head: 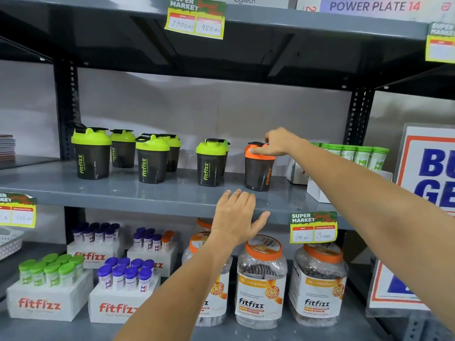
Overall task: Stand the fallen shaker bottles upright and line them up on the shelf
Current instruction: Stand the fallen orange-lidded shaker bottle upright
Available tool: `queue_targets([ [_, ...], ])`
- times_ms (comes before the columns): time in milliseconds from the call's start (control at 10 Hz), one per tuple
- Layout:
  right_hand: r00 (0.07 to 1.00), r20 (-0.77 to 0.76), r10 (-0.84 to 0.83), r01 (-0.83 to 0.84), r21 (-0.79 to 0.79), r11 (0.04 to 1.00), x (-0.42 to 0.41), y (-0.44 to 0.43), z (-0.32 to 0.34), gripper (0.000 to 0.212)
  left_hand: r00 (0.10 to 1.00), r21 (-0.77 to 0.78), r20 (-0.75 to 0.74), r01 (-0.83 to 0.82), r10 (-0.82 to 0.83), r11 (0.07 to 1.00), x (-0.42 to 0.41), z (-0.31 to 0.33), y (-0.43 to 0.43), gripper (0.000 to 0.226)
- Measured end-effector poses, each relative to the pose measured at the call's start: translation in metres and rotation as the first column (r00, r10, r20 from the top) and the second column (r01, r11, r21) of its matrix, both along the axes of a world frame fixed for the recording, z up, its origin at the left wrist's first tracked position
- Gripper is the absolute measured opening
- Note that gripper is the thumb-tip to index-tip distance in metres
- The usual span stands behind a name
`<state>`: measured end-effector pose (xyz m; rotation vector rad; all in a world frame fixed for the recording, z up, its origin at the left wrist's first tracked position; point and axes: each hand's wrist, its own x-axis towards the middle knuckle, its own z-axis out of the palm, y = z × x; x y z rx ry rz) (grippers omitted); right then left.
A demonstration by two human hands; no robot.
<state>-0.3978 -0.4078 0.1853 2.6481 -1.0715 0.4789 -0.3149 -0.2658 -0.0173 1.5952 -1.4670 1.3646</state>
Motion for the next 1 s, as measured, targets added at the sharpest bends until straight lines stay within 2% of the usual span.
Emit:
queue_targets([
  [200,0.988,0.025,0.152,-0.154,0.084,0.984,0.002,0.003,0.001,0.046,1.0,0.002,-0.003,0.003,-0.003,1.0,0.0,0.0,0.0,0.055],
  [500,1.0,-0.009,-0.001,0.001,-0.063,0.998,0.011,0.005,-0.001,0.06,1.0,-0.049,0.029,0.006,-0.004,0.999,0.001,0.0,-0.002,0.052],
  [600,0.999,-0.03,0.019,-0.02,-0.043,0.999,0.013,0.003,-0.002,0.067,1.0,-0.043,0.025,0.009,-0.008,0.999,0.002,0.0,-0.002,0.052],
  [700,0.995,-0.085,0.044,-0.039,0.058,0.998,0.006,0.003,0.002,0.076,1.0,-0.037,0.018,0.012,-0.011,0.999,0.001,0.0,-0.002,0.052],
  [800,0.989,-0.14,0.047,-0.041,0.045,0.998,0.002,-0.002,0.001,0.079,1.0,-0.022,0.012,0.009,-0.009,1.0,0.001,0.0,-0.002,0.053],
  [1000,0.994,-0.079,0.074,-0.078,-0.051,0.996,0.006,-0.008,-0.007,0.074,1.0,0.005,-0.001,0.004,-0.004,1.0,0.0,0.002,0.0,0.053],
])
